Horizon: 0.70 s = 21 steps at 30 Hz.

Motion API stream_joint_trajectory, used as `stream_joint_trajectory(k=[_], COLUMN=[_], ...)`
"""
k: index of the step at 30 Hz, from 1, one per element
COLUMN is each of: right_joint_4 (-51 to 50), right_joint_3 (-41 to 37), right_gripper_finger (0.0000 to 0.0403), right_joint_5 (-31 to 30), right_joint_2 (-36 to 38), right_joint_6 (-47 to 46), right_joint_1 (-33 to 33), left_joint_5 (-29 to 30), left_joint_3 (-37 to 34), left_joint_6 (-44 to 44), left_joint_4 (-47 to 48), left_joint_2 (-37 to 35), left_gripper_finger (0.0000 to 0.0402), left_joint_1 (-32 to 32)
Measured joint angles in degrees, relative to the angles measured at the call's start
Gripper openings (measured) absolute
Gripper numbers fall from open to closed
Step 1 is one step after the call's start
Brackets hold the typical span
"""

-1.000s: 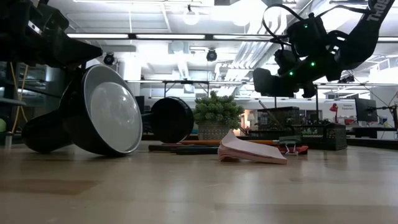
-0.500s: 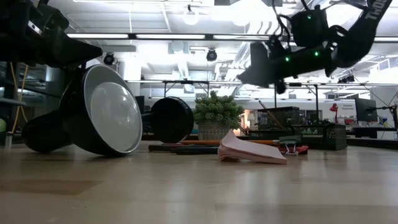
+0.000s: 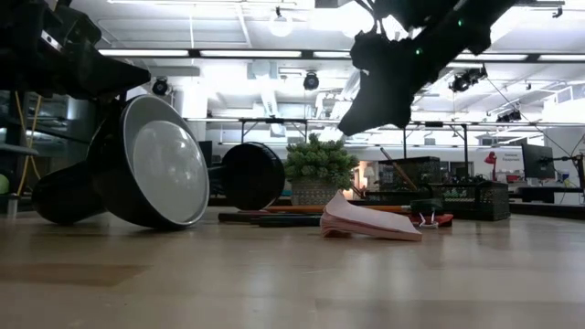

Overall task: Pick and place office supplies into organizer
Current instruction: Put the bottom pencil into the top left section of the desk organizer

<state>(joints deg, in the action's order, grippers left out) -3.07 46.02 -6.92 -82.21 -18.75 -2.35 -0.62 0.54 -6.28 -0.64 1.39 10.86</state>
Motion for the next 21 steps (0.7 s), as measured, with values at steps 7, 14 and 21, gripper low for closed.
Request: stream_joint_trajectory(k=[7,14,21], right_joint_4=[-5.71,-7.6,-5.44], right_joint_3=[0.96,0.96,0.95], right_gripper_finger=[0.0089,0.0089,0.0089], right_joint_5=[3.45,3.46,3.49], right_joint_2=[-0.21,-4.36,-11.29], right_joint_6=[-5.29,-3.77,-3.64], right_joint_1=[3.24,6.13,7.01], left_joint_5=[0.0,0.0,0.0], left_joint_3=[0.0,0.02,0.02], left_joint_6=[0.0,0.0,0.0], left_joint_4=[0.01,-0.01,-0.01], left_joint_2=[0.01,0.02,0.02], left_gripper_finger=[0.0001,0.0001,0.0001], left_joint_1=[0.0,0.01,-0.01])
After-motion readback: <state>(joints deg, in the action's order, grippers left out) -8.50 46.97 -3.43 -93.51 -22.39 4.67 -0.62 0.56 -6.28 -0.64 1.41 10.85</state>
